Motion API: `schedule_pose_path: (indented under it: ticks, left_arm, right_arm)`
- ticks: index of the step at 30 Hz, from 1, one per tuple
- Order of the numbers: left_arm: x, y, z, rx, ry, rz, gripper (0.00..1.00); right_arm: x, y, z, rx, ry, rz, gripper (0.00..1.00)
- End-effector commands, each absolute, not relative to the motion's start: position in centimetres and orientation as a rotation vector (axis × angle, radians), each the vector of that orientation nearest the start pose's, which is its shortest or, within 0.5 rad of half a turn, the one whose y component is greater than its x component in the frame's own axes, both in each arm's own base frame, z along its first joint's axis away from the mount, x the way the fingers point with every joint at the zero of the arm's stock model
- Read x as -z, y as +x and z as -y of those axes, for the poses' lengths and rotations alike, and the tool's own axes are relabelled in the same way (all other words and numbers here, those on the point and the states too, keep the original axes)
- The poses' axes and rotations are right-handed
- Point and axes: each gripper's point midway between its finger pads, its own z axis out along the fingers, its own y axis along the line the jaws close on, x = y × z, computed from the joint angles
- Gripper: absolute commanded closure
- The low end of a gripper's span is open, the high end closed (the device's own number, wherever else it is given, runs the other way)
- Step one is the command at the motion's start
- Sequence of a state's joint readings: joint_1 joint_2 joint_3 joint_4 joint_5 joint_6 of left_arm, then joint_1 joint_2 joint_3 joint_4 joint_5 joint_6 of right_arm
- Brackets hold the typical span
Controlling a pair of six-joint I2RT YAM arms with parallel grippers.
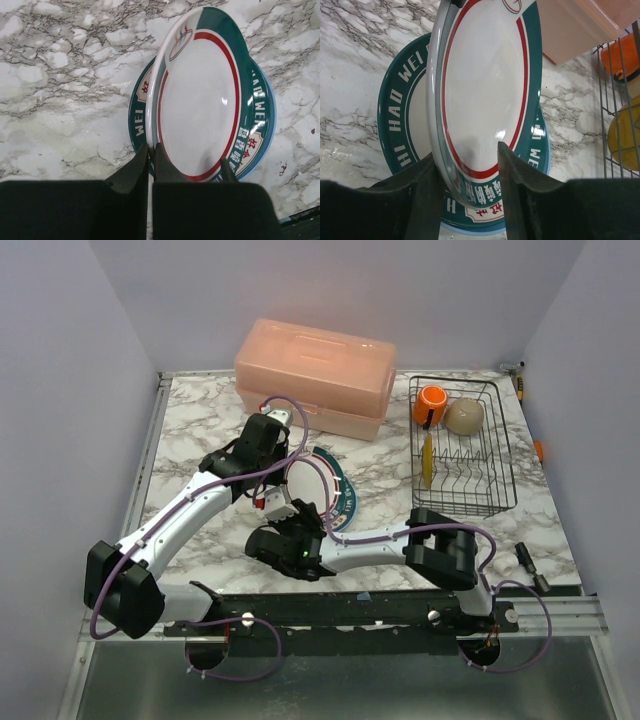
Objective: Load the mixed dishes into the dish rack
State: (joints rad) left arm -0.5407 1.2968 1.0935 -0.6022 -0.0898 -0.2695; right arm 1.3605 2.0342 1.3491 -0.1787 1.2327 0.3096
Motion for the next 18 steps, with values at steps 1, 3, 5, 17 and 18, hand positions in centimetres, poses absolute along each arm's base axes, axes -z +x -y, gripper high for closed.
schedule_pose_path:
  ticks: [1, 3, 5, 17, 18]
  left_arm:
    - [-16.7, 28.7, 16.8, 0.267, 0.309, -2.399, 1.0]
    - [-16.9, 28.7, 16.8, 0.271, 0.303, -2.393, 1.0]
    - [-16.8, 28.6, 16.5, 0.258, 0.296, -2.387, 1.0]
    - [-17.6, 29.1, 15.6, 0.204, 0.262, -2.351, 1.0]
    - [-17.8, 29.1, 15.4, 0.197, 0.254, -2.341, 0.99]
  right_arm:
    - [-12.4, 25.7, -37.7, 0.435, -0.414, -1.707, 0.63]
    - [-12.7, 25.8, -37.6, 0.425, -0.403, -1.706, 0.71]
    - [-12.6, 25.9, -37.8, 0.403, -0.419, -1.714, 0.73]
    - [-14.8, 25.5, -38.3, 0.218, -0.435, -1.735, 1.0]
    - [-14.8, 25.4, -38.5, 0.188, -0.455, -1.74, 1.0]
